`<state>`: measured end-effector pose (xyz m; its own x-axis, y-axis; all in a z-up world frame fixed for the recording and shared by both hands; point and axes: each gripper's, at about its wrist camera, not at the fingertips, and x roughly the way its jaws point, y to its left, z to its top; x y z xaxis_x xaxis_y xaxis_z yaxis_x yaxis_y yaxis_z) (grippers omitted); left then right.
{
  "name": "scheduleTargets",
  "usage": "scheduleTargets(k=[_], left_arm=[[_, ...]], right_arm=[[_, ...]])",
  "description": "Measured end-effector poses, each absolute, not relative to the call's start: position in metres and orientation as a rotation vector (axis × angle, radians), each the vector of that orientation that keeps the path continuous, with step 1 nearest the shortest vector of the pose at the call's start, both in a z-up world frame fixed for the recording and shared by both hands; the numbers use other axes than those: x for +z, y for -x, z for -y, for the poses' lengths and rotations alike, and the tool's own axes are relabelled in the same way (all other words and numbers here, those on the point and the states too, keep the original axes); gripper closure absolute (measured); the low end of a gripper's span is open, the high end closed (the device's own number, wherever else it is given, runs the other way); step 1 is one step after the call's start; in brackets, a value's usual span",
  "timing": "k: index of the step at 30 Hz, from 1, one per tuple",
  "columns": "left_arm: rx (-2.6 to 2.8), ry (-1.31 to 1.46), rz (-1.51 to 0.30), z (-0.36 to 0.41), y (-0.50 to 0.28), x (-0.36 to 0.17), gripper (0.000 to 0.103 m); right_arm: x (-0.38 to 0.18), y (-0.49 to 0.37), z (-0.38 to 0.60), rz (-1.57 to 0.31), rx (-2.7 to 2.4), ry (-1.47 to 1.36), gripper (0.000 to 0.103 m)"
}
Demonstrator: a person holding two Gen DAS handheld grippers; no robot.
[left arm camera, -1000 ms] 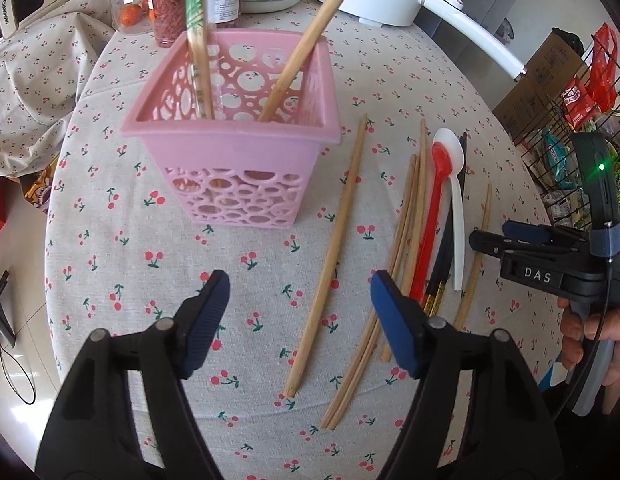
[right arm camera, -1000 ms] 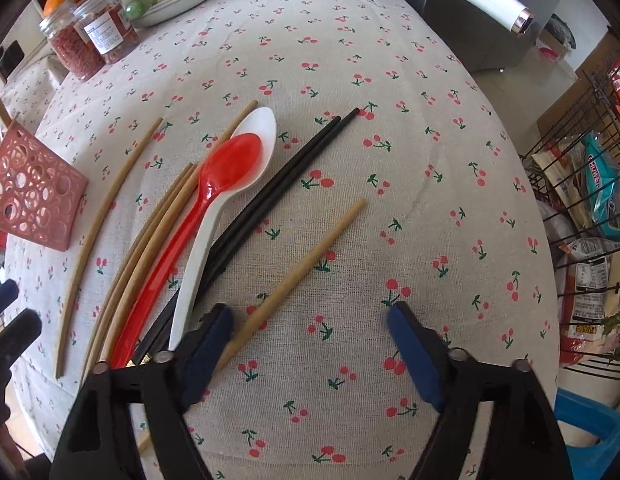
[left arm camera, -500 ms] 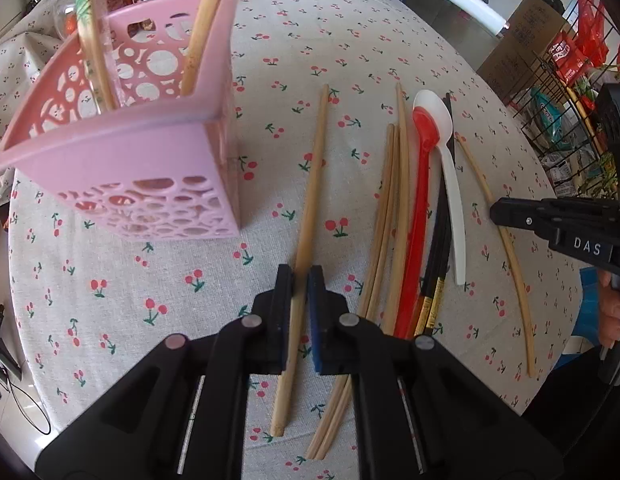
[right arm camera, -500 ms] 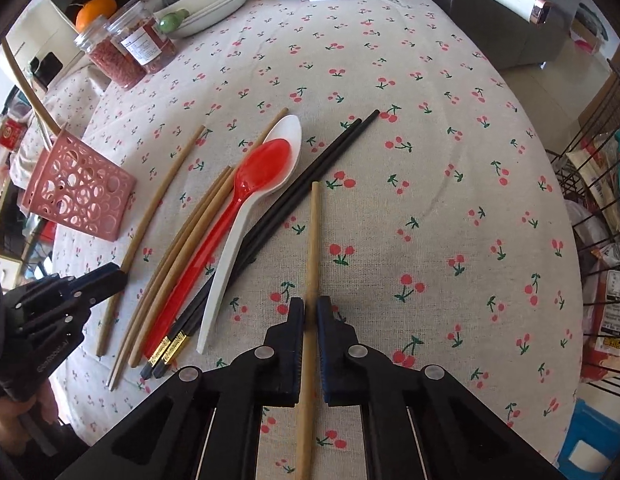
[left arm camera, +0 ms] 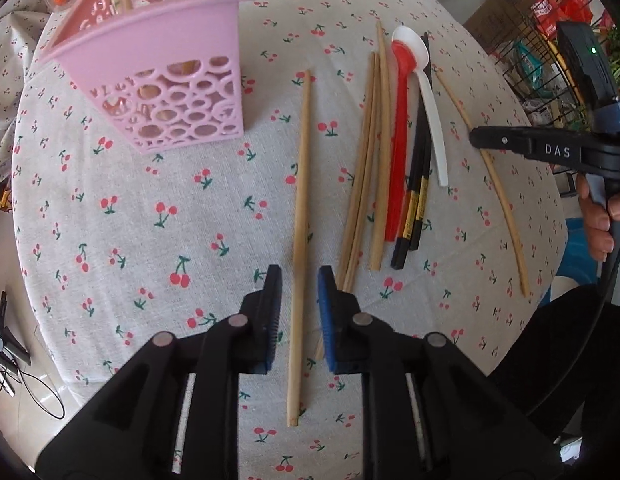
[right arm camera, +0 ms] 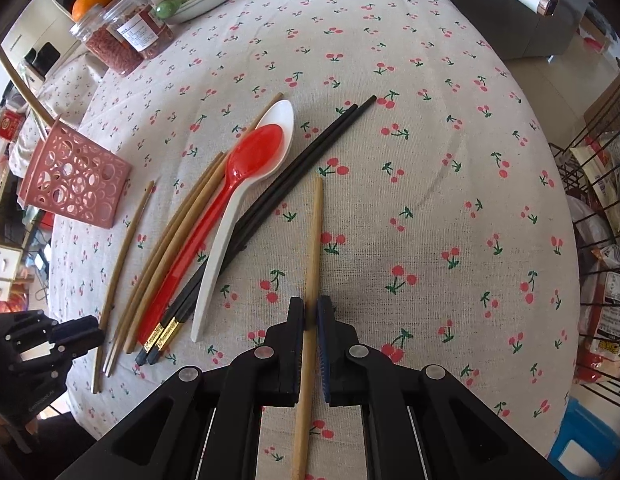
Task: Organize utensils
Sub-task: 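Grasp a wooden chopstick with the left tool while the right tool grasps another, then lift the chopsticks and drop them into the pink holder with both tools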
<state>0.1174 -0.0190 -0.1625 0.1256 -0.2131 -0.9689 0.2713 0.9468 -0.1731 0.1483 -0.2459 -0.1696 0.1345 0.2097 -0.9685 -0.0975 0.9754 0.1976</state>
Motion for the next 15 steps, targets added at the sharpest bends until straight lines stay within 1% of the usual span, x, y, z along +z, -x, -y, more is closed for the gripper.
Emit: scheduleTargets(k=[2, 3, 5, 8, 11, 12, 13, 14, 15], left_arm=[[-0.327, -0.042, -1.368, 0.02, -0.124, -0.163, 0.064], [-0.315, -0.042, -1.355, 0.023, -0.129, -0.164, 0.063], [-0.295, -0.047, -1.333, 0.028, -0.137, -0.168, 0.063], [-0.282, -0.073, -1.302, 0.04, -0.144, -0.17, 0.063], [-0.246, -0.174, -1.284, 0.056, -0.145, -0.173, 0.064], [-0.245, -0.188, -1.276, 0.055, -0.144, -0.172, 0.066], [-0.253, -0.183, -1.279, 0.058, -0.144, -0.172, 0.075], [-0.26, -0.18, -1.285, 0.06, -0.145, -0.172, 0.082], [-0.267, -0.179, -1.286, 0.061, -0.145, -0.172, 0.085]], right_arm=[[-0.171, -0.15, 0.245, -1.421, 0.219, -0.108, 0.093], [-0.171, -0.151, 0.243, -1.421, 0.221, -0.111, 0.092], [-0.171, -0.151, 0.24, -1.416, 0.222, -0.102, 0.089], [-0.171, -0.15, 0.229, -1.391, 0.212, -0.034, 0.089], [-0.171, -0.147, 0.216, -1.361, 0.2, 0.067, 0.09], [-0.171, -0.146, 0.211, -1.35, 0.197, 0.1, 0.09], [-0.171, -0.145, 0.208, -1.34, 0.195, 0.13, 0.09], [-0.171, -0.144, 0.204, -1.331, 0.193, 0.149, 0.091], [-0.171, -0.144, 0.203, -1.324, 0.193, 0.153, 0.093]])
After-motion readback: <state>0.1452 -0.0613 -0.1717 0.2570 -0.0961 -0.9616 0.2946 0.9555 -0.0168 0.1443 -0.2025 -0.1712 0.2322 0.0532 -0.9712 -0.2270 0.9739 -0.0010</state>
